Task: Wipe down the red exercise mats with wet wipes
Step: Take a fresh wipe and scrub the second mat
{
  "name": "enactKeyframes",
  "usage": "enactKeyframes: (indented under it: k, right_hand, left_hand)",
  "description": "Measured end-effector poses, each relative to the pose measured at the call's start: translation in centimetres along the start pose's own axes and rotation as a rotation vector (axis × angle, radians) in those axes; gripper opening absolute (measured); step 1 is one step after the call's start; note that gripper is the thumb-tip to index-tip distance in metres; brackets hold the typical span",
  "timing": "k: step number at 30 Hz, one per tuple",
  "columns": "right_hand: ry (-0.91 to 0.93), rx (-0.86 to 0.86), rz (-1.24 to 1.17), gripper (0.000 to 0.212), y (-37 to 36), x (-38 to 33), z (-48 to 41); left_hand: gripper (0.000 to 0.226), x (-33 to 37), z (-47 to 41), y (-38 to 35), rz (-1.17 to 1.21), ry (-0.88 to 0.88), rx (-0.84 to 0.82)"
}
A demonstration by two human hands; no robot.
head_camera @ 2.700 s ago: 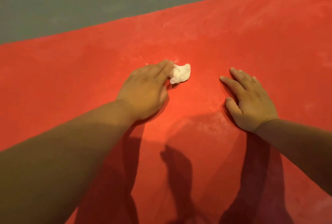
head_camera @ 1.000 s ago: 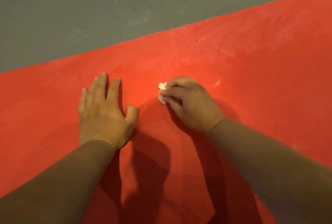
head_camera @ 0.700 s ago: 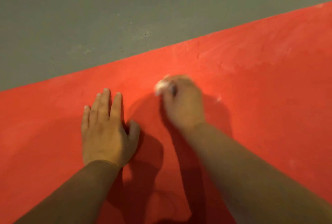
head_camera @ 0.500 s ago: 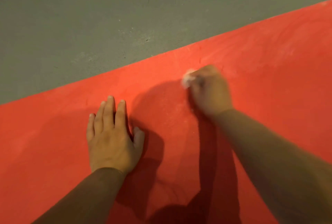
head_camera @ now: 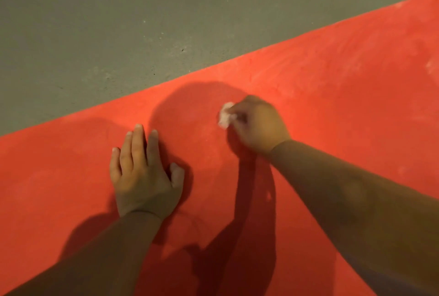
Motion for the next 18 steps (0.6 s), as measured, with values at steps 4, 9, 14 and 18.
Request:
enactKeyframes:
  k: [4, 9, 14, 18]
  right_hand:
    - [-0.565, 0.294, -0.089, 0.021, 1.8, 5.4, -2.7]
    - [-0.085, 0.134, -0.113, 0.020, -2.6, -3.5, -3.3]
    - [0.249, -0.163, 0.033, 0.017, -1.9, -3.2, -4.4]
    - [-0.288, 0.233, -0.003, 0.020, 4.3, 4.9, -9.6]
  left_hand:
    - [0.075, -0.3, 0.1, -0.3, -0.001, 0.017, 0.002]
    - [0.076, -0.3, 0.0, -0.2, -0.022, 0.020, 0.006]
    - [0.076, -0.2, -0.1, -0.3, -0.029, 0.043, -0.025]
    - [0.077, -0.3, -0.2, -0.2, -0.044, 0.054, -0.042]
Point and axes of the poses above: each hand's wrist, its own z-axis away from the middle knuckle, its own y-axis out of the back of the hand, x = y × z, the point moved 6 cm from there along -z, towards the middle knuckle, and after that the axes turned 15 degrees about -y, right-handed, at the moved point
